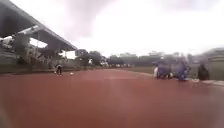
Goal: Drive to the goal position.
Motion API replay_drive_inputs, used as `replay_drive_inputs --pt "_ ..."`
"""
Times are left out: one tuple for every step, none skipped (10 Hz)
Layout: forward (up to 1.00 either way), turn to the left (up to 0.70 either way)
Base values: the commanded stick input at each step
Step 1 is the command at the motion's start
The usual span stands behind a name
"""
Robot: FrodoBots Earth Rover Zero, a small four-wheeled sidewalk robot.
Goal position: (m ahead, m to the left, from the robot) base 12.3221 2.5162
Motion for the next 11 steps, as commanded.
replay_drive_inputs --pt "0.5 0.02" --pt "0.5 0.02" --pt "0.5 0.02" --pt "0.5 0.02" --pt "0.5 0.02" --pt "0.5 0.02" --pt "0.5 0.02" --pt "0.5 0.02" --pt "0.5 0.02" --pt "0.5 0.02" --pt "0.5 0.02"
